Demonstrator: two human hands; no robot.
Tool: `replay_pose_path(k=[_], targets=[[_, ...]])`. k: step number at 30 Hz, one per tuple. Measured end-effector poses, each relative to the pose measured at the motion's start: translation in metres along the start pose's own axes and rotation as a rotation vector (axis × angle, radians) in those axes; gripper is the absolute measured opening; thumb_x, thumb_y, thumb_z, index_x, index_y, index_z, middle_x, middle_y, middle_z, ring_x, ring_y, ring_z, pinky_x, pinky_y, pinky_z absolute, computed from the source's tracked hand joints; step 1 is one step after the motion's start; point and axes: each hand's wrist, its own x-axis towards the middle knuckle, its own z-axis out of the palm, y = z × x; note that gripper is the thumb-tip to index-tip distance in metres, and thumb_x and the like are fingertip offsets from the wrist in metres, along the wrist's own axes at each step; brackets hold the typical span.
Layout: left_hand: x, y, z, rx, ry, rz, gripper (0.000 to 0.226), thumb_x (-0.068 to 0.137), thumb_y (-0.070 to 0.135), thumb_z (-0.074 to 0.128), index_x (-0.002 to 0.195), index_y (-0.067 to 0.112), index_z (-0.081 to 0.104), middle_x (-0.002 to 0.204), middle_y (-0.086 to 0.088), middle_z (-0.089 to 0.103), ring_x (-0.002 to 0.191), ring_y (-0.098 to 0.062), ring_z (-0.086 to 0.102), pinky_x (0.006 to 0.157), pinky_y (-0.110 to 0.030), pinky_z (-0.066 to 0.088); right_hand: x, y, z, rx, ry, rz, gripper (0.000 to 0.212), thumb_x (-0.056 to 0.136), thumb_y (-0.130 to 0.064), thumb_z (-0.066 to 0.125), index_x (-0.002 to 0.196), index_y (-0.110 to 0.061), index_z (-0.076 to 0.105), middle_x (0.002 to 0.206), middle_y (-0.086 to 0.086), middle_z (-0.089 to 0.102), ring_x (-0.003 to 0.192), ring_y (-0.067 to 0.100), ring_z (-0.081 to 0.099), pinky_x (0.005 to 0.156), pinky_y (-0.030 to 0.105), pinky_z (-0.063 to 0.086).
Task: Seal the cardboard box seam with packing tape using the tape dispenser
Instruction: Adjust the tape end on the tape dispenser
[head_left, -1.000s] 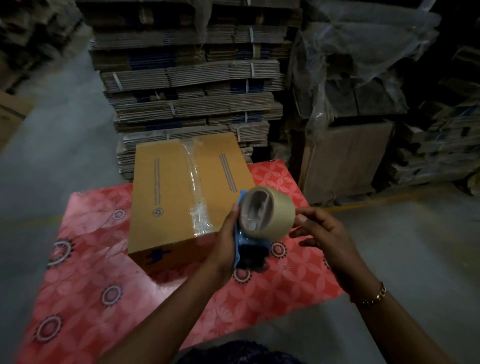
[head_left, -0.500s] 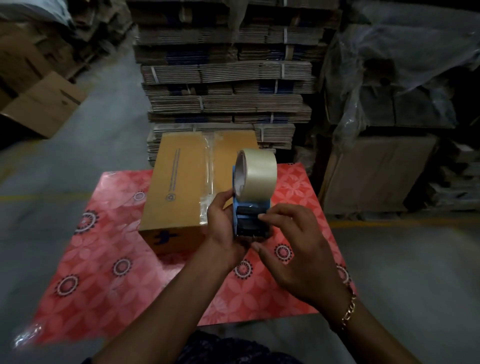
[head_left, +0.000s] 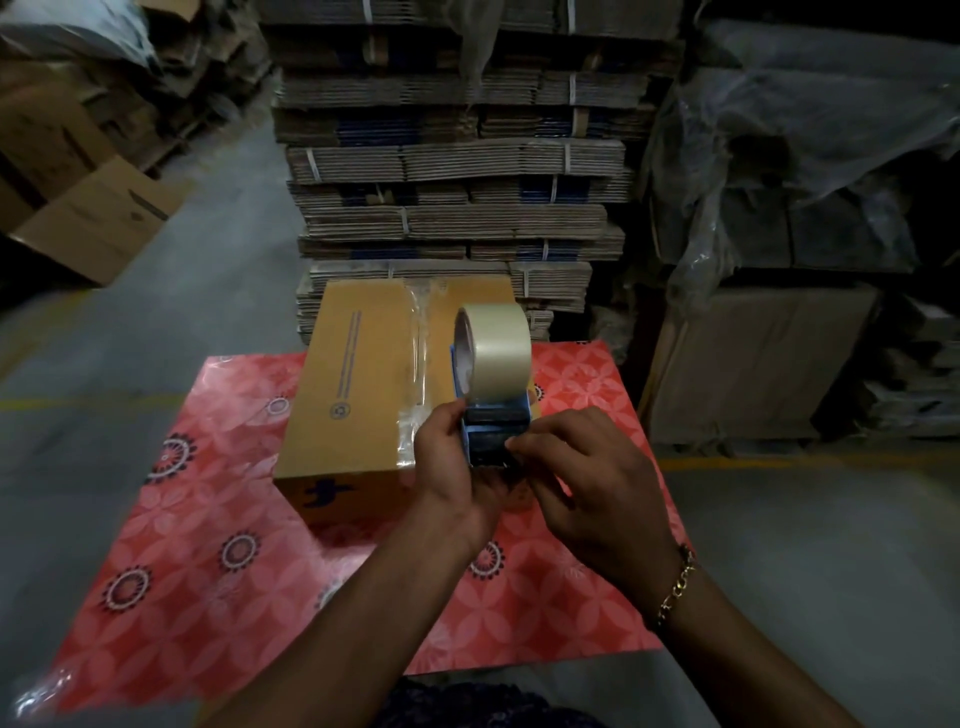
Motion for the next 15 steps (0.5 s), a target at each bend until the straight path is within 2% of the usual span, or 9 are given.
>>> replay_pose_path(k=[6, 9, 15], targets=[[0.007, 0.003, 0.006, -0.073, 0.042, -0.033, 0.053, 0.088, 0.033, 0.041, 0.126, 0.001, 0.059, 0.092, -0.017, 0.059, 0.076, -0.028, 0.059, 0.058, -0.027, 0.051, 0.002, -0.005, 0.002, -0.021, -0.006, -0.016, 0.015, 0.086, -0.008, 0.071, 0.098, -0.012, 0.078, 0.090, 0.005, 0.073, 0.079, 0.025, 0.062, 0.061, 0.038, 0.047], [0.008, 0.002, 0.011, -0.085, 0.042, -0.058, 0.053, 0.087, 0.033, 0.042, 0.125, -0.001, 0.060, 0.087, -0.017, 0.059, 0.071, -0.027, 0.057, 0.051, -0.023, 0.050, -0.001, -0.008, -0.002, -0.038, 0.005, -0.003, 0.015, 0.086, -0.007, 0.069, 0.097, -0.011, 0.079, 0.088, 0.004, 0.073, 0.077, 0.025, 0.063, 0.060, 0.039, 0.049], [0.011, 0.004, 0.015, -0.043, -0.003, -0.049, 0.049, 0.090, 0.035, 0.039, 0.114, -0.002, 0.060, 0.079, -0.016, 0.060, 0.058, -0.024, 0.055, 0.047, -0.022, 0.042, -0.011, -0.015, -0.013, -0.057, -0.008, -0.018, 0.014, 0.088, -0.006, 0.068, 0.097, -0.012, 0.078, 0.089, 0.004, 0.073, 0.074, 0.027, 0.063, 0.059, 0.043, 0.051]])
